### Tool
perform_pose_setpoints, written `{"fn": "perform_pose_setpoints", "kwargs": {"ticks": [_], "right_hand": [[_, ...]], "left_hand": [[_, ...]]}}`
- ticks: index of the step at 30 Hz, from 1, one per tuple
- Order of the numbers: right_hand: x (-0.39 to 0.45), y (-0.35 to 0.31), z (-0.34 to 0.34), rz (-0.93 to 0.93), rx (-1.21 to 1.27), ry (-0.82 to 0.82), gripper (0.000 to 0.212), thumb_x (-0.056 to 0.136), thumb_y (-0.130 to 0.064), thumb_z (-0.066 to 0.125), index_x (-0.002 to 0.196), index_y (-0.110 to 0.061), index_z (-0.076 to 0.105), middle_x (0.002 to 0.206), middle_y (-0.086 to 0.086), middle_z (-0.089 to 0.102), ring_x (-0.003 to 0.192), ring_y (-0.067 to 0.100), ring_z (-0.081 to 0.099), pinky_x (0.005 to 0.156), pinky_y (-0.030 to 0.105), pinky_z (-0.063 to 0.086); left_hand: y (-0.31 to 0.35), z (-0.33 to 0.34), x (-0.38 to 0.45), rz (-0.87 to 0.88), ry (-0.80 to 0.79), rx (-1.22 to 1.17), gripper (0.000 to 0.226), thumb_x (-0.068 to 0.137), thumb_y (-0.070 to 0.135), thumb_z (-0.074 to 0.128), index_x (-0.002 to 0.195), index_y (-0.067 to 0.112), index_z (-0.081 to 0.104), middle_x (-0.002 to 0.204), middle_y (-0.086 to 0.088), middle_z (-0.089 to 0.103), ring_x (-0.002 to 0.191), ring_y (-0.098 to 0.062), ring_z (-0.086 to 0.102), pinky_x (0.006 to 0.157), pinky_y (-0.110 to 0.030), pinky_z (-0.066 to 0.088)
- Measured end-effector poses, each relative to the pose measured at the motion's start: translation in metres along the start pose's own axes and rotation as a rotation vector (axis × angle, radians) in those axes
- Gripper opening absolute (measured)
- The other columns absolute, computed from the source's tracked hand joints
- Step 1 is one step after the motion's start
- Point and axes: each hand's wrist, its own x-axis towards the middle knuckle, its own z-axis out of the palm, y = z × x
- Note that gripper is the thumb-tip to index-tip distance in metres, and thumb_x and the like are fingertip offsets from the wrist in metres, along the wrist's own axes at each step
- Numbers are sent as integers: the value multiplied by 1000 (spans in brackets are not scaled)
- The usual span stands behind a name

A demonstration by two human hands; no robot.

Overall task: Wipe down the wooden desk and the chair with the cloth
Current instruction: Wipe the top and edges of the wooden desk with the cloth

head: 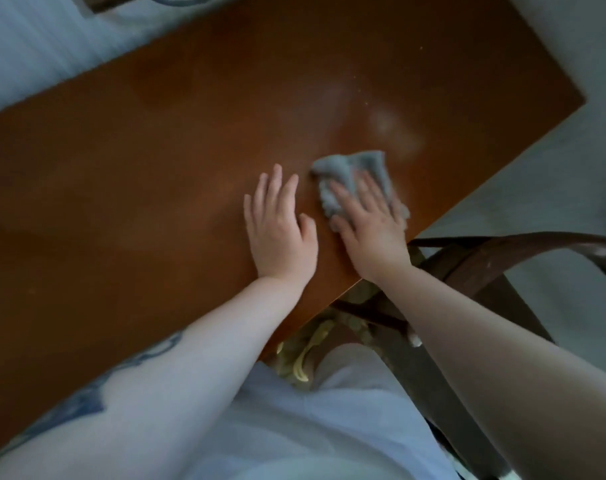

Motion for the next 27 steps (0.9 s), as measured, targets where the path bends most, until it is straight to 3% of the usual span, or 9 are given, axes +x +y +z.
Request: {"fn": "perform_pose_setpoints", "kwargs": {"ticks": [2,3,8,10,15,18,20,22,27], "right_hand": [[-15,-1,10,294,5,192,52,102,-43,30,153,-40,17,163,-1,12,150,14,1,121,46,2],[-25,-7,17,316,-22,206,53,101,-42,28,153,-37,17,163,0,13,150,16,2,121,46,2],[-23,17,-3,-222,-70,-76,56,100,-42,25,154,-31,19,163,-3,9,150,14,-2,121,43,-2],[-3,50,-18,-281,-85,-137,52,103,-43,30,153,-38,17,163,-5,5,149,12,-5,118,39,-9],[-5,58,-11,201,-71,147,54,103,-40,30,155,-34,17,163,2,11,150,17,2,121,47,0],[-14,32,-2,-53,-64,30,54,101,-42,26,154,-35,19,163,1,11,150,18,2,120,44,-4],[2,47,-12,-328,-104,-59,52,102,-44,29,153,-37,20,163,-2,12,150,16,4,120,44,-3],[23,75,-21,-432,-122,-70,51,102,-43,34,152,-39,21,162,-3,13,150,15,6,120,44,1],[3,57,-5,157,-45,158,55,100,-42,29,154,-35,20,162,0,12,150,17,4,120,47,7]], "left_hand": [[24,15,10,-26,-10,-26,50,95,16,47,144,20,43,158,-2,27,148,-19,14,119,-36,1],[34,22,16,-32,-18,-35,49,95,16,45,144,20,42,159,-1,26,148,-19,12,119,-36,0],[45,40,25,-82,5,57,50,96,18,30,144,20,43,157,1,30,147,-17,16,120,-37,3],[45,42,26,-91,-10,136,48,98,23,31,145,20,41,157,1,30,148,-17,15,119,-38,3],[49,48,26,-99,-20,276,50,96,26,38,145,19,38,156,-2,30,147,-21,17,120,-44,9],[49,49,25,-100,-11,297,50,94,25,36,143,17,39,155,-4,32,145,-23,19,119,-47,12],[49,47,27,-95,1,312,50,94,24,32,143,17,40,154,-4,33,145,-24,21,119,-47,13],[50,47,28,-98,4,322,50,94,22,35,142,17,41,154,-4,33,145,-23,20,119,-46,12],[50,49,28,-132,-12,331,49,95,20,39,144,18,39,155,-3,32,146,-22,18,120,-44,9]]}}
